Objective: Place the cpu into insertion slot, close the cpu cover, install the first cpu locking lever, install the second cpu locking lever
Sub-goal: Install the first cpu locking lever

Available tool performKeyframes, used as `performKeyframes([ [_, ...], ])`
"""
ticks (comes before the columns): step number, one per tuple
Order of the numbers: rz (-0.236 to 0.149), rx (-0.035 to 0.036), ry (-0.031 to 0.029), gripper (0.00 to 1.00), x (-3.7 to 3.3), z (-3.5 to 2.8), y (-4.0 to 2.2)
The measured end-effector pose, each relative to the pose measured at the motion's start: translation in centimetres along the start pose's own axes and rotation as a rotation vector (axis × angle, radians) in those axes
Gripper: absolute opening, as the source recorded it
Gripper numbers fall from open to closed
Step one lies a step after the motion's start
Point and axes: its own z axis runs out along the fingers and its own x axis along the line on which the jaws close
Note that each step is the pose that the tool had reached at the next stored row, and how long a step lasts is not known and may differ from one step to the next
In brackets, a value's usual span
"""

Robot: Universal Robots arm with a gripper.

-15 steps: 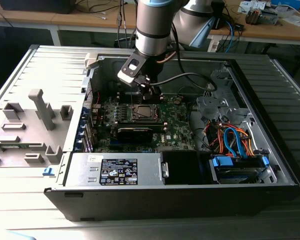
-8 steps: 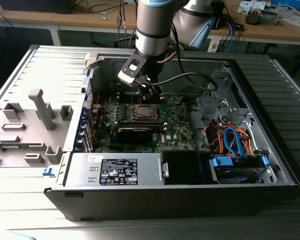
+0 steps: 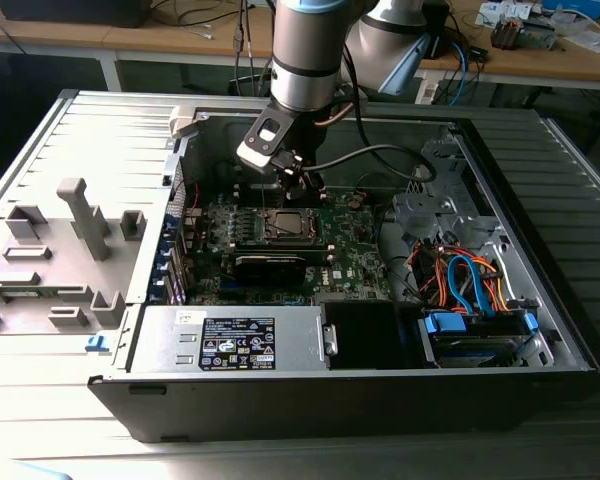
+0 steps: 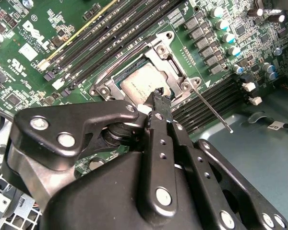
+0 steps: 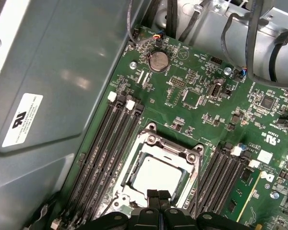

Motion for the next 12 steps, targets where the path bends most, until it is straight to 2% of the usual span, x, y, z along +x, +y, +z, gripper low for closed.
performKeyframes([
  [12, -0.022, 0.0006, -0.0008, 0.11, 0.0, 0.0, 0.0],
])
